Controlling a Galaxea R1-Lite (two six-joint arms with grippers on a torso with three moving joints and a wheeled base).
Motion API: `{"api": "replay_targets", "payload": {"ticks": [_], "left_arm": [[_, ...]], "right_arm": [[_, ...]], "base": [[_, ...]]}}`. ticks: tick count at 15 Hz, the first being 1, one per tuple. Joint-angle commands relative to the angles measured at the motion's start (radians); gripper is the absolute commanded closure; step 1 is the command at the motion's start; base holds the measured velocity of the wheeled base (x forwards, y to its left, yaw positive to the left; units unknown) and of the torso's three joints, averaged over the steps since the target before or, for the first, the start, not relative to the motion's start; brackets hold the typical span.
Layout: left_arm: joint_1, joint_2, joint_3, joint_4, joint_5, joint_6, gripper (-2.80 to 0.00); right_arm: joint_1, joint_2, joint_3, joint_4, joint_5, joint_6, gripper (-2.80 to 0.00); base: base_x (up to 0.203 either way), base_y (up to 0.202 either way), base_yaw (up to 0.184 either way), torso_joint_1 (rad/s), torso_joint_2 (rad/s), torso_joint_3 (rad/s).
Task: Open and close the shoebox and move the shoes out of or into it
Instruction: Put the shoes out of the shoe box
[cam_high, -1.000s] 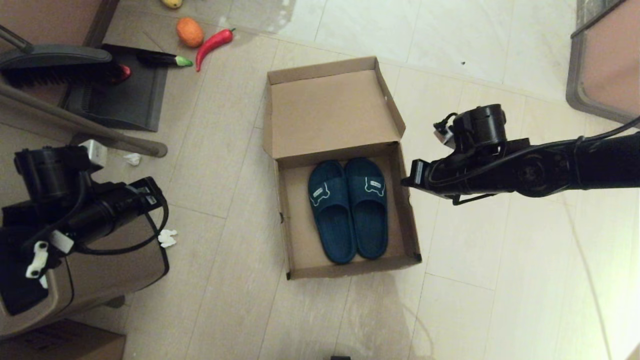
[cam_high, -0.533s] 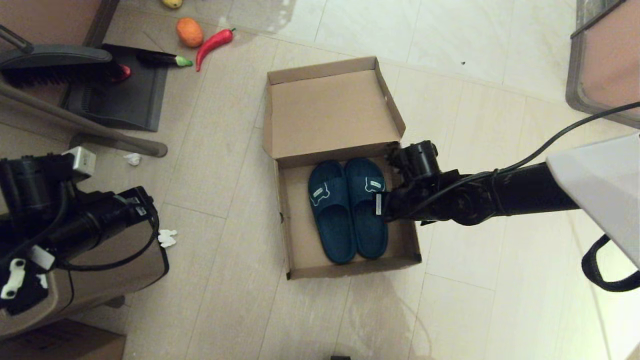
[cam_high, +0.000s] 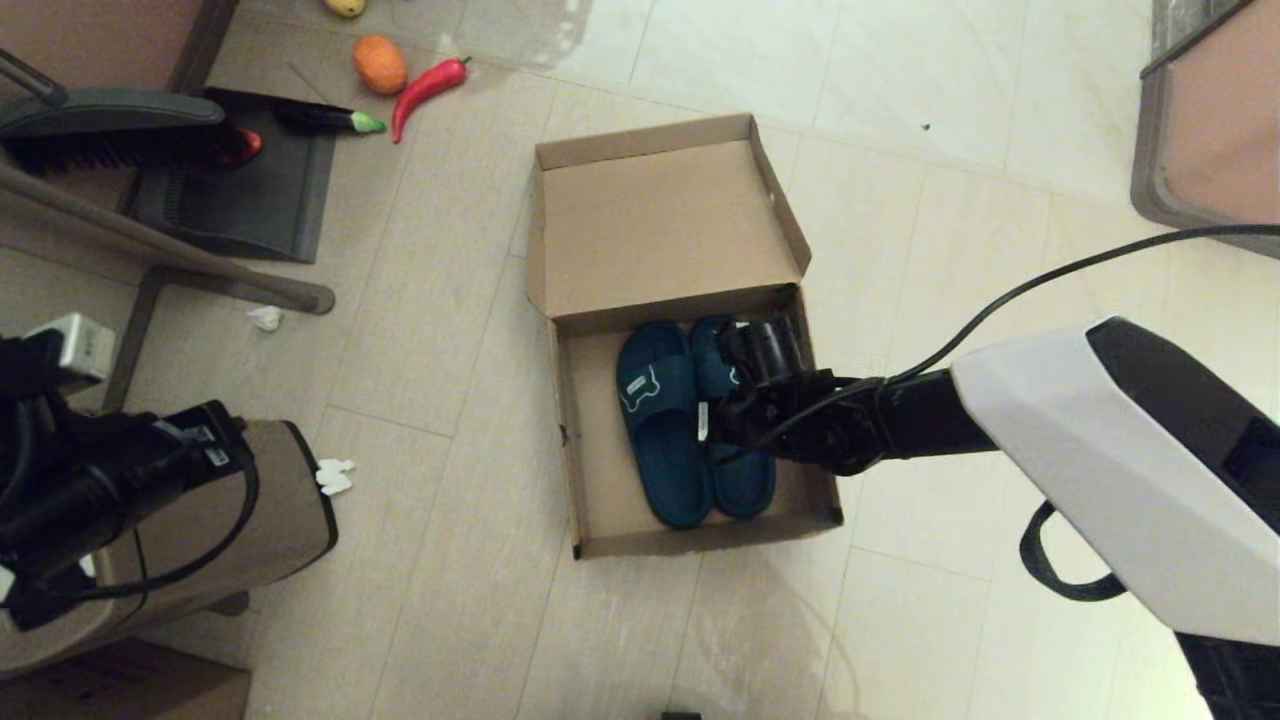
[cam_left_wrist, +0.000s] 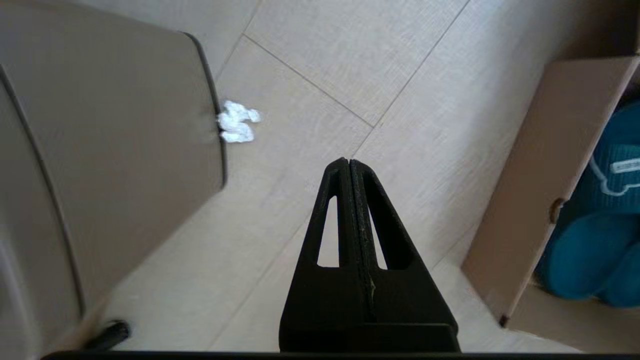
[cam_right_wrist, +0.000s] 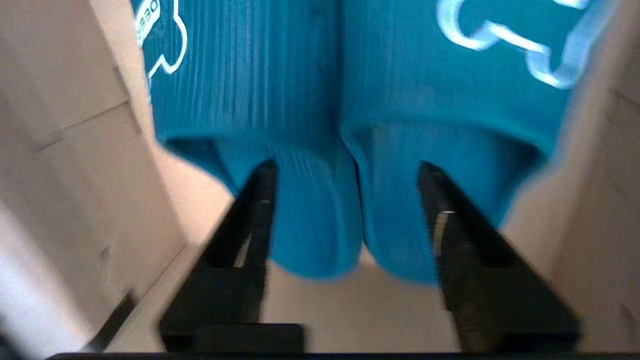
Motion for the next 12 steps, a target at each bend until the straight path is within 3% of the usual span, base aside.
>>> {"api": "replay_targets", "payload": {"ticks": [1, 4, 8, 12], "left_arm": [[0.008, -0.015, 0.005, -0.004, 0.001, 0.016, 0.0], [0.008, -0.014, 0.003, -0.004, 0.001, 0.036, 0.0], [0.008, -0.001, -0.005, -0.004, 0.002, 0.036, 0.0], [0.008, -0.001, 0.014, -0.004, 0.002, 0.034, 0.0]], "right_arm": [[0.0, 0.087, -0.062, -0.004, -0.011, -0.039, -2.8], [-0.001, 0.128, -0.093, -0.012, -0.006, -0.159, -2.8], [-0.006, 0.219, -0.232, -0.011, -0.011, -0.183, -2.8], [-0.005, 0.242, -0.245, -0.044, -0.021, -0.214, -2.8]], "base": [[0.0, 0.0, 0.0, 0.0, 0.0, 0.0], [0.0, 0.0, 0.0, 0.0, 0.0, 0.0], [0.0, 0.0, 0.0, 0.0, 0.0, 0.0], [0.0, 0.0, 0.0, 0.0, 0.0, 0.0]]}}
